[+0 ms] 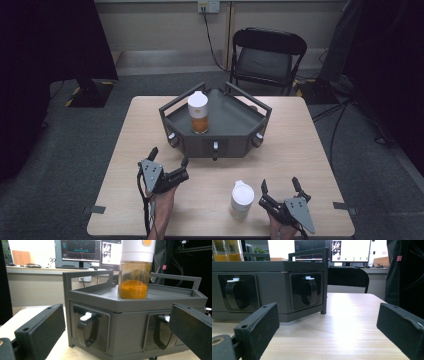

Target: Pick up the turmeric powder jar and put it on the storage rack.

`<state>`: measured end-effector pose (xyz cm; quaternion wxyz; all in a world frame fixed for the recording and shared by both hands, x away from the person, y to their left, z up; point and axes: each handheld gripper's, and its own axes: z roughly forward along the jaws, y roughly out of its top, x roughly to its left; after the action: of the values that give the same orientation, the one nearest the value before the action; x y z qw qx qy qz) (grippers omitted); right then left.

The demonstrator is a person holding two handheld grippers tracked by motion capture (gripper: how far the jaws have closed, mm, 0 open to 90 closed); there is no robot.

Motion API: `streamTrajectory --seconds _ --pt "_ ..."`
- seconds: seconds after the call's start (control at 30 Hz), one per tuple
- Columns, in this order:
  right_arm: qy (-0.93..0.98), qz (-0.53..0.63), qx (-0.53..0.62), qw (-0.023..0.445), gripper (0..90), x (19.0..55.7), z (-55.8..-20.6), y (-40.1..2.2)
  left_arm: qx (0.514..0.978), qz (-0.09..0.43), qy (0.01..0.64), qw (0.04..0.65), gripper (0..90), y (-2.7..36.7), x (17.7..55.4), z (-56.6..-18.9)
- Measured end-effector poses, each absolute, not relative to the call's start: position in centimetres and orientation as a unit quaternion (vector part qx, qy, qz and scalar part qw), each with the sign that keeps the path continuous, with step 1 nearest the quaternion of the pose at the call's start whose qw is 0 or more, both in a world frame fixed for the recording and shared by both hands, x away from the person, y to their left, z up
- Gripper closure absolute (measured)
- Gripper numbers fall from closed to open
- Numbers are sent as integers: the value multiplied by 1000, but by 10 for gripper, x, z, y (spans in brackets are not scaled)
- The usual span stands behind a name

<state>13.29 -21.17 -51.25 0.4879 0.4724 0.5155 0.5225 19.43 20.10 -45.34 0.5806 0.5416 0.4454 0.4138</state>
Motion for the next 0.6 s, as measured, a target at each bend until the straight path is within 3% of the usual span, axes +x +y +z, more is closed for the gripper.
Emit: streamTrajectory --seconds 0.6 --pt "515 523 472 488 32 133 -513 -212 548 416 461 561 1 202 170 -487"
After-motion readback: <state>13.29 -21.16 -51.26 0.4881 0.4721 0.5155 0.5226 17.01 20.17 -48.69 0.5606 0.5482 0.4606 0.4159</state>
